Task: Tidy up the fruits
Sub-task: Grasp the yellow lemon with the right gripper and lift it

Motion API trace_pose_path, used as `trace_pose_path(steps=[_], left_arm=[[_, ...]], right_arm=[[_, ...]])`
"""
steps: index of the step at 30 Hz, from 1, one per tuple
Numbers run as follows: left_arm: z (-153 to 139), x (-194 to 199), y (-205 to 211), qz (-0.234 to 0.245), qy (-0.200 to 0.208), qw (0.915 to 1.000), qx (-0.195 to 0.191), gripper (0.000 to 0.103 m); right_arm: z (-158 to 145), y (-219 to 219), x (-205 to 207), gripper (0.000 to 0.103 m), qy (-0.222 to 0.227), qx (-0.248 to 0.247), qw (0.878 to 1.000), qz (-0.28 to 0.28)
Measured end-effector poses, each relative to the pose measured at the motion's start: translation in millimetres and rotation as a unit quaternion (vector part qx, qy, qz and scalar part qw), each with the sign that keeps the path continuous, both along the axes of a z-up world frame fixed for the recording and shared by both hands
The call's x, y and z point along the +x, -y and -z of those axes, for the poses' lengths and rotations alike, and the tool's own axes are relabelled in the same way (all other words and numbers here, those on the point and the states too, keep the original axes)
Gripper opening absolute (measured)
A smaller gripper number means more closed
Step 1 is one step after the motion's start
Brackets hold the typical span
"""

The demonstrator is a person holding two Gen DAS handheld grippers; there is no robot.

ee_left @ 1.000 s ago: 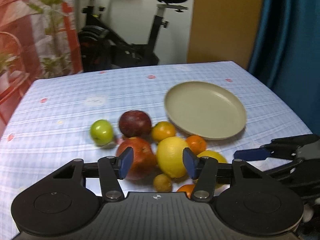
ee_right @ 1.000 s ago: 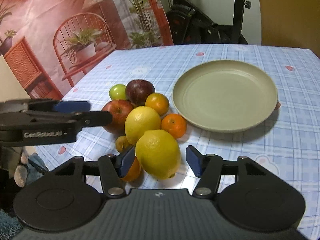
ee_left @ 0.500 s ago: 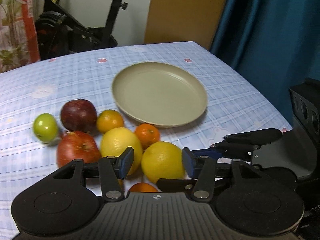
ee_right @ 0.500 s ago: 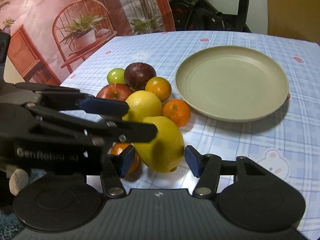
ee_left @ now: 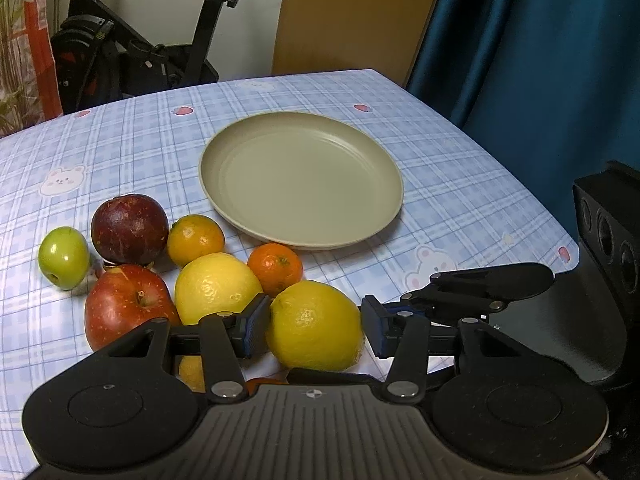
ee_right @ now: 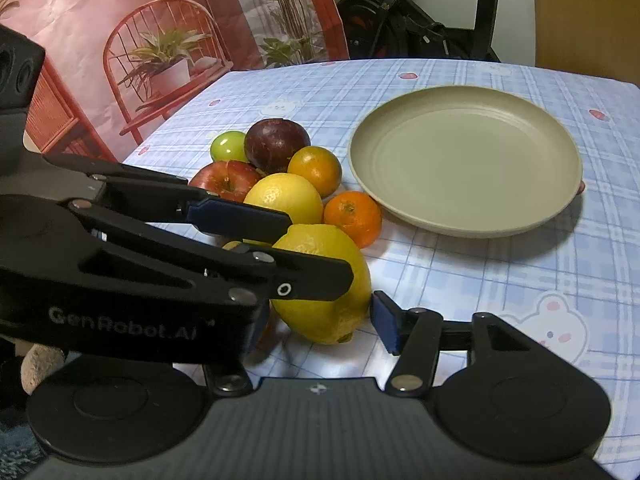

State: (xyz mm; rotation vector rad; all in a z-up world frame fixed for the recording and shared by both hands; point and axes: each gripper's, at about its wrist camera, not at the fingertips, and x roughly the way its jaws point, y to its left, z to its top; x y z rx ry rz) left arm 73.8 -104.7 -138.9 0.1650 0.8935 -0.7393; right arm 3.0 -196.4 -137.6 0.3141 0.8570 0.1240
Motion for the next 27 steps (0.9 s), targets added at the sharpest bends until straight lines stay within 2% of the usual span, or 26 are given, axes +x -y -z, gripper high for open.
trace_pose_path(steps=[4,8,10,15,27], left_arm=[[0.3,2.3,-3.5,-0.007,-0.016,0.9998,-0.008,0.053],[0.6,10.4,-2.4,-0.009,-0.038,0.9989,-0.025,0.053],[-1.3,13.3,-0.4,-0.009,-0.047,0.9983,-0.034,0.05],[-14.0,10.2,4.2,0.001,-0.019,0.9989,-0.042,0.048],[-27.9,29.7,9.4,-0.005,0.003,0.9981,-0.062,0.049]], right_arm=[[-2.6,-1.5,-2.7,0.058,0.001,-0.017,1.0,-0.001],[-2.7,4.9,-5.7,0.058,0.002,-0.011,1.0,0.013],[-4.2,7.5,-7.0,0.058,0.002,-0.018,1.0,0.023],[-18.3,16.5,-9.7,0.057,0.025,-0.022,0.999,0.042],[-31.1,20.0,10.7,0.057,0.061,-0.056,0.995,0.054]])
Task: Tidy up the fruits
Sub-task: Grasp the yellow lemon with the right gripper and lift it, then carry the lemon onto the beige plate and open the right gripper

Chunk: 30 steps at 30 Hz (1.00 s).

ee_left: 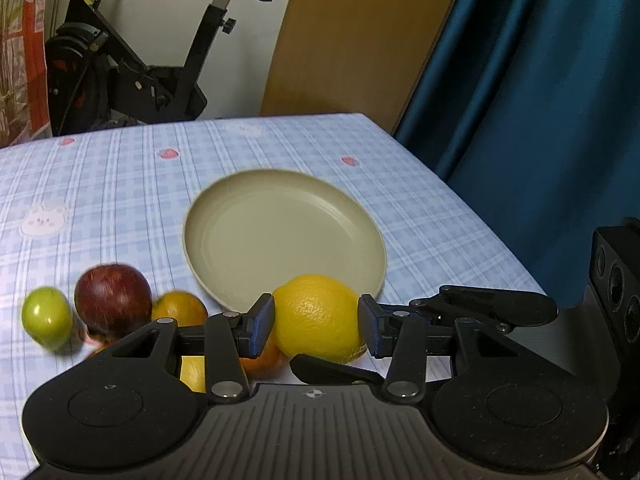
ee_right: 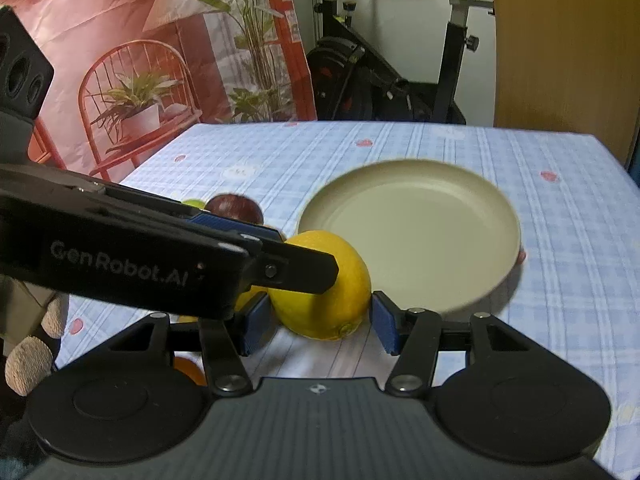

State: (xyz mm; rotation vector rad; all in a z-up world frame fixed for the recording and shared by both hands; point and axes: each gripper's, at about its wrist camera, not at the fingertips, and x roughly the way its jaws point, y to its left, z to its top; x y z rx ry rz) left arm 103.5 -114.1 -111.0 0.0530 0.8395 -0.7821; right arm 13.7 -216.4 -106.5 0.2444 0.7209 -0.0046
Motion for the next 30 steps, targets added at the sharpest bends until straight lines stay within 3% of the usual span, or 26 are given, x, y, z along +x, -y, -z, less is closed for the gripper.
trace_pose_path(steps=[18,30], left_arm=[[8.0,49.6,3.7,-0.074,0.007,0.9969,0.026,0.05],[11.9,79.9,10.2,-0.114,0.004,0.9932,0.024,0.05]], right_arm=[[27.2,9.2,75.1,0.057,0.007,-0.033,0.998,-0.056],[37.1,22.2,110.0,0.057,0.014,-0.032,0.998,-0.046]])
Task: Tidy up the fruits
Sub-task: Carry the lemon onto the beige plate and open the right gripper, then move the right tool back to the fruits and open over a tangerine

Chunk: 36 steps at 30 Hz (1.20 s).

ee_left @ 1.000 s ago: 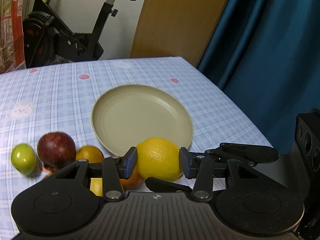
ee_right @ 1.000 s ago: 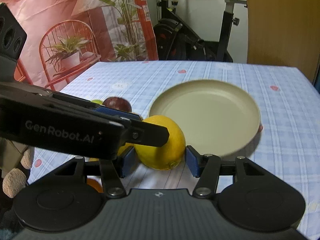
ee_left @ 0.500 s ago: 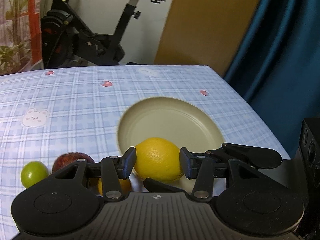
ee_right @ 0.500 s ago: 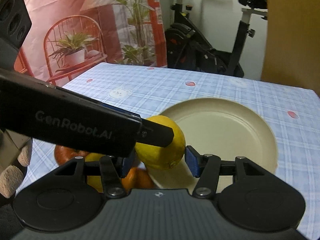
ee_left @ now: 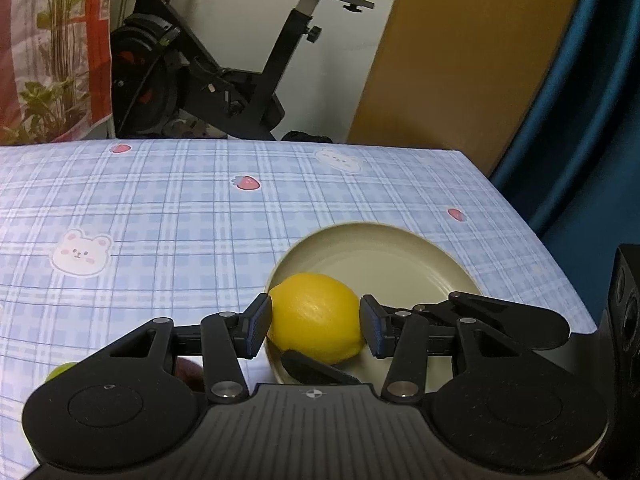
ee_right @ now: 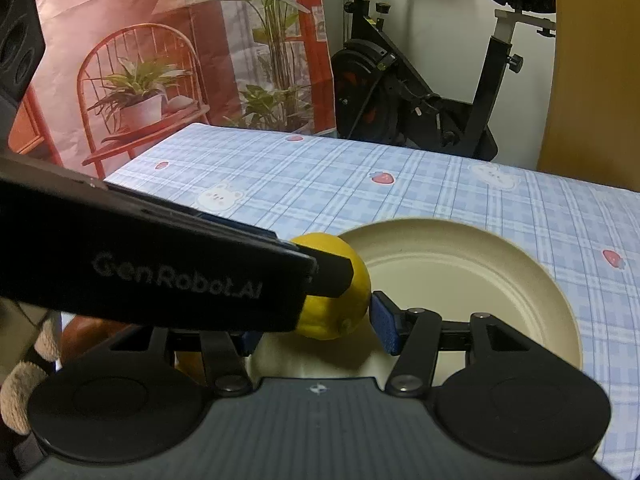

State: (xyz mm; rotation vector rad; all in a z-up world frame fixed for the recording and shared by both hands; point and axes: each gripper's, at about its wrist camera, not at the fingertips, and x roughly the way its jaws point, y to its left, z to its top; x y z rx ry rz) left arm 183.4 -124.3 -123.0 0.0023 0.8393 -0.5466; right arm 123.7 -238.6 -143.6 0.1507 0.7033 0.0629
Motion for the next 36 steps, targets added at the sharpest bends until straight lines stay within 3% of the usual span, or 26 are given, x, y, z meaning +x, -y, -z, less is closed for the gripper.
trace_pose_path(steps=[11,17,24,26,30,36], left_arm=[[-4.9,6.9,-6.0,-0.031,0.006,0.9993,-0.018,0.056],[-25.0,-6.5,-23.7,-0.035,0.016,0.9985,-0.039,0.064],[-53.4,-31.9,-39.7,-0.04,0.051,0.9979,-0.006,0.07],[-60.1,-39.2,-49.4,-0.057,0.05,0.9971,0.009,0.07],[-68.5,-57.6,-73.0,-0.08,0.051,0.9955,-0.001,0.071],[-62.1,-83.6,-106.2,-0.11,0.053,0.9925,0.007,0.072]], right_arm=[[-5.9,5.8,0.7,0.059,0.018,-0.02,0.999,0.046],[-14.1,13.2,-23.5,0.061,0.036,0.012,0.996,0.08],[-28.7,9.3,-57.5,0.061,0.061,0.049,0.99,0.114],[-34.2,4.8,-68.1,0.061,0.071,0.052,0.989,0.115],[-42.4,-5.5,-87.2,0.061,0.084,0.064,0.988,0.112],[-45.8,-31.7,-110.5,0.061,0.077,0.058,0.992,0.078]])
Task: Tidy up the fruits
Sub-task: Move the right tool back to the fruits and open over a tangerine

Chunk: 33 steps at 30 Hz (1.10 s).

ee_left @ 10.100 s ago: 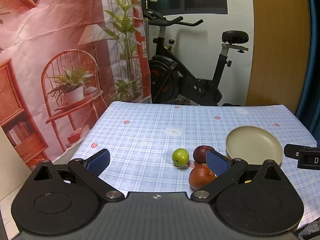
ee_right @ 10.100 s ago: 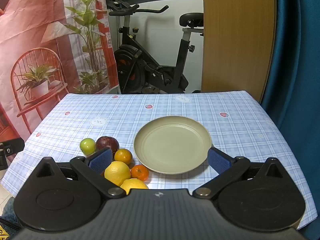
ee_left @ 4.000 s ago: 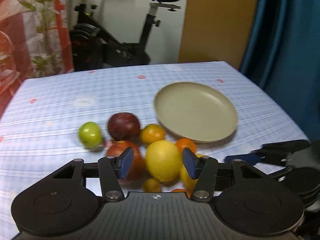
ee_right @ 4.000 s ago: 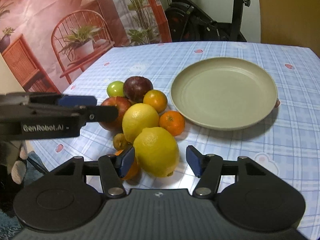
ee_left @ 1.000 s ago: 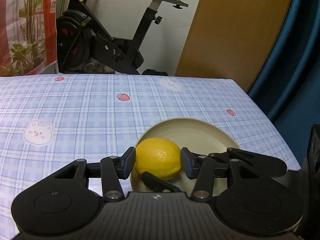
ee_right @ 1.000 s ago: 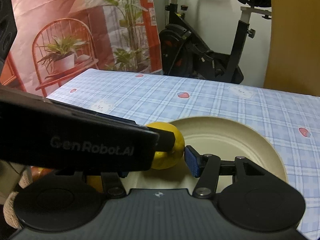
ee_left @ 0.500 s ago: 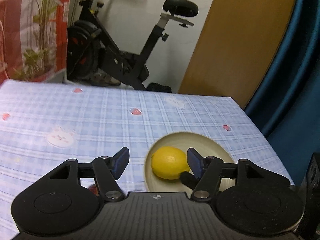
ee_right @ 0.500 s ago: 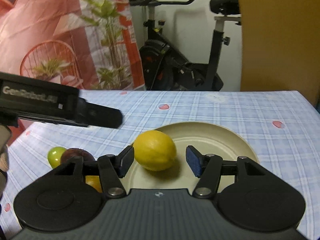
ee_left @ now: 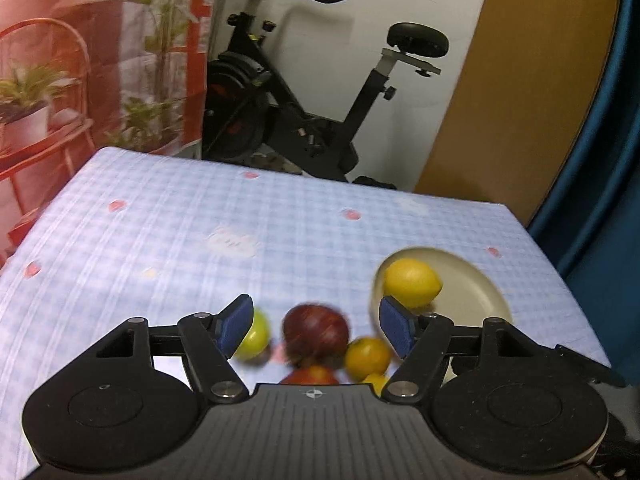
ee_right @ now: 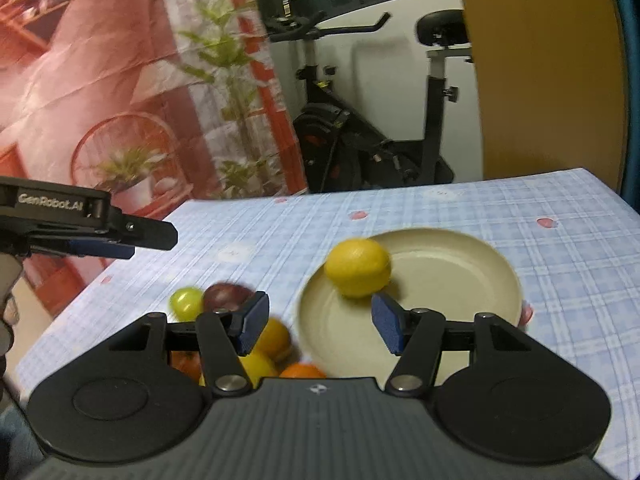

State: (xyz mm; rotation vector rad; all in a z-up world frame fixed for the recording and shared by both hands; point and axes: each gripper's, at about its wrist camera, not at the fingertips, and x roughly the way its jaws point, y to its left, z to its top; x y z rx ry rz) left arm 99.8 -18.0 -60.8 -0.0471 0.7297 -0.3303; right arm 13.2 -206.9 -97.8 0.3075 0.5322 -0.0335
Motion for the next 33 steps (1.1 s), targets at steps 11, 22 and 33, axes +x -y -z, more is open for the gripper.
trace_pose_path(steps=[11,22,33], left_arm=[[23.8,-47.9,-31.1,-0.006,-0.001,1.0,0.008,0.072],[43.3,-51.6,-35.4,-0.002,-0.02,0.9997,-0.015,0.071],[65.7,-55.1,-26.8,0.038,-0.047,0.9981,-0.011,0.06]], right_arm=[[6.2,-38.4,-13.1,0.056,-0.039,-0.004,0.996,-0.085],[25.1,-54.0,-14.7,0.056,-0.087,0.005,0.988,-0.124],[38.2,-60.6,-10.4,0.039,-0.104,0.036,0.98,-0.163]])
